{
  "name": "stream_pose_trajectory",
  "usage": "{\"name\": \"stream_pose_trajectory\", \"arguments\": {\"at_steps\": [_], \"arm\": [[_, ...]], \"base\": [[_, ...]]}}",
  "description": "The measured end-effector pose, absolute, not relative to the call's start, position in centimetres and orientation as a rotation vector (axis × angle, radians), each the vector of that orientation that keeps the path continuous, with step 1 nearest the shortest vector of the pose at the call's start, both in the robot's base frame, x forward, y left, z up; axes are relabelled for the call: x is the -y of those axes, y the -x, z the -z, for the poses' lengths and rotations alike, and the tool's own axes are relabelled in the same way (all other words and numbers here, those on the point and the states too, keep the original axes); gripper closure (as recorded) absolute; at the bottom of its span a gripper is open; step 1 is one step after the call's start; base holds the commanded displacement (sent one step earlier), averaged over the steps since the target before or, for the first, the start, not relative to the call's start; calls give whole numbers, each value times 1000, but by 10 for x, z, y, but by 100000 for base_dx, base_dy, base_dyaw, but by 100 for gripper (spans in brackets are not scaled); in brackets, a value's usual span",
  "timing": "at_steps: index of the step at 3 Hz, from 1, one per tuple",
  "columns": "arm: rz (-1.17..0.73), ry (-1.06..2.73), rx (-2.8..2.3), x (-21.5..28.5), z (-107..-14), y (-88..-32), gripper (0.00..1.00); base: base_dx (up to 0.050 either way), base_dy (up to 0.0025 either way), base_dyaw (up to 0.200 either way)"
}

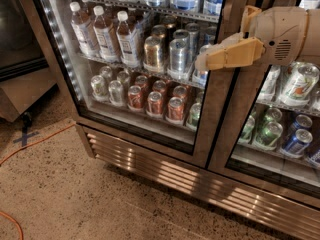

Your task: Open left fridge door

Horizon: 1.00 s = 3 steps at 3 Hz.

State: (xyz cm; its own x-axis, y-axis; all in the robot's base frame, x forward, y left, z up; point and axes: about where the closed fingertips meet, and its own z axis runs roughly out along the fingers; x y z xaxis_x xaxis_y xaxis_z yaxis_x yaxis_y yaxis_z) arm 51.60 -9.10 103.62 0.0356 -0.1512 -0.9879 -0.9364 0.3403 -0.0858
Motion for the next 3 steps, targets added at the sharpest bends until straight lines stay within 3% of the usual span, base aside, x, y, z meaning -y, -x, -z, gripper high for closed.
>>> {"name": "stream_pose_trajectory", "arguments": {"at_steps": [1,2,3], "arm": [[-829,1071,-1412,91,-1036,-516,0],[-830,1071,-1412,91,-1036,-516,0],[-830,1071,-1412,91,-1036,-516,27]], "base": [[-3,0,17368],[0,0,0],[0,0,0]]}}
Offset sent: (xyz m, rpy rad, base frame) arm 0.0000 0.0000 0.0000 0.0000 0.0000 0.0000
